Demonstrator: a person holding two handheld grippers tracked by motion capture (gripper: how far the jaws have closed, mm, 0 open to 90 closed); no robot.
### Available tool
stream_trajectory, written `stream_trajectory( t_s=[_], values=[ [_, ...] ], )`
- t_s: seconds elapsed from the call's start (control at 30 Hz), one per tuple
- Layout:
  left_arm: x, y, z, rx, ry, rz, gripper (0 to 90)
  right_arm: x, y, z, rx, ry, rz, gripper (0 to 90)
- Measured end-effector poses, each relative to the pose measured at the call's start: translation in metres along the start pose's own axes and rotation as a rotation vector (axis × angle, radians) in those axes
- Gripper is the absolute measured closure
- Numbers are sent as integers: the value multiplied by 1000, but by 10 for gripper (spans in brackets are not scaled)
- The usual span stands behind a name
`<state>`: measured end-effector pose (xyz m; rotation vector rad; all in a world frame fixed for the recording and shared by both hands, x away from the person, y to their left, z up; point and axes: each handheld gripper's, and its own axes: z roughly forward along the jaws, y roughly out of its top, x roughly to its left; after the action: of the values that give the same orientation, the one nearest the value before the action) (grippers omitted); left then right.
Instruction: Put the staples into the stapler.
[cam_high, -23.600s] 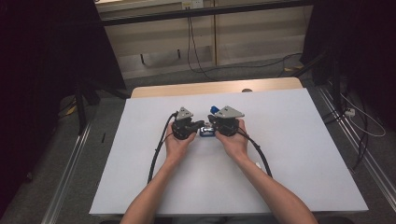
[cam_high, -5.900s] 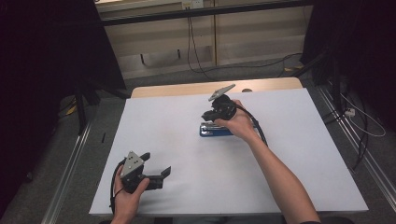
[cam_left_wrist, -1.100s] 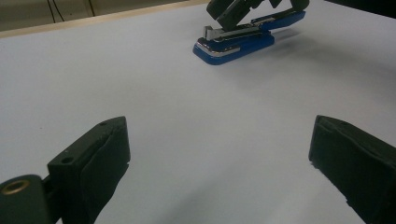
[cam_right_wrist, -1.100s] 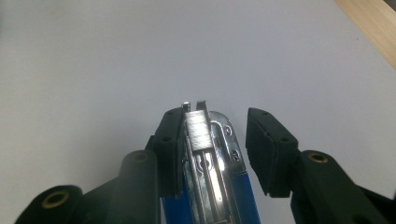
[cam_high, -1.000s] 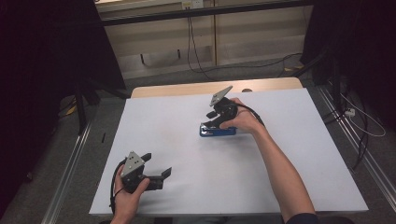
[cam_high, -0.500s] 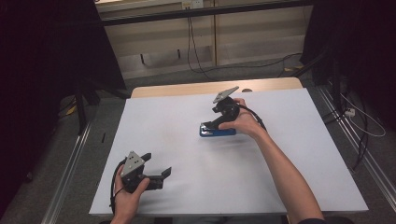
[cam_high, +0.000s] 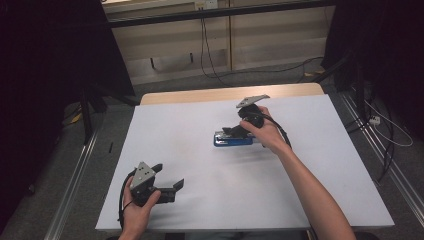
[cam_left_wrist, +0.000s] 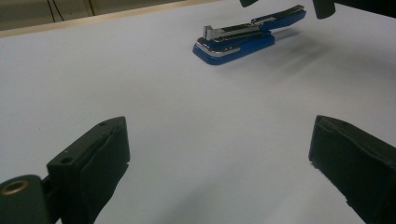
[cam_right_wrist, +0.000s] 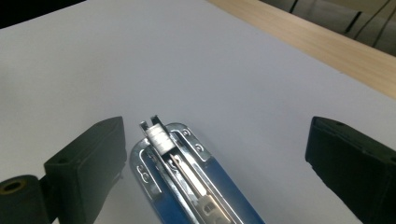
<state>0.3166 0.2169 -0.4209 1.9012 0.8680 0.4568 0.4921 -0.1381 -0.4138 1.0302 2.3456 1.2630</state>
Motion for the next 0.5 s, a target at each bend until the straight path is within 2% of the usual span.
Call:
stream_trajectory(
  t_s=[0.2, 0.5],
  values=[
    [0, 0, 1, -1, -3, -1, 54, 1, -5, -9, -19, -62, 22, 53],
    [0, -1, 1, -3, 6, -10, 52, 9, -14, -23, -76, -82, 67, 44]
  ],
)
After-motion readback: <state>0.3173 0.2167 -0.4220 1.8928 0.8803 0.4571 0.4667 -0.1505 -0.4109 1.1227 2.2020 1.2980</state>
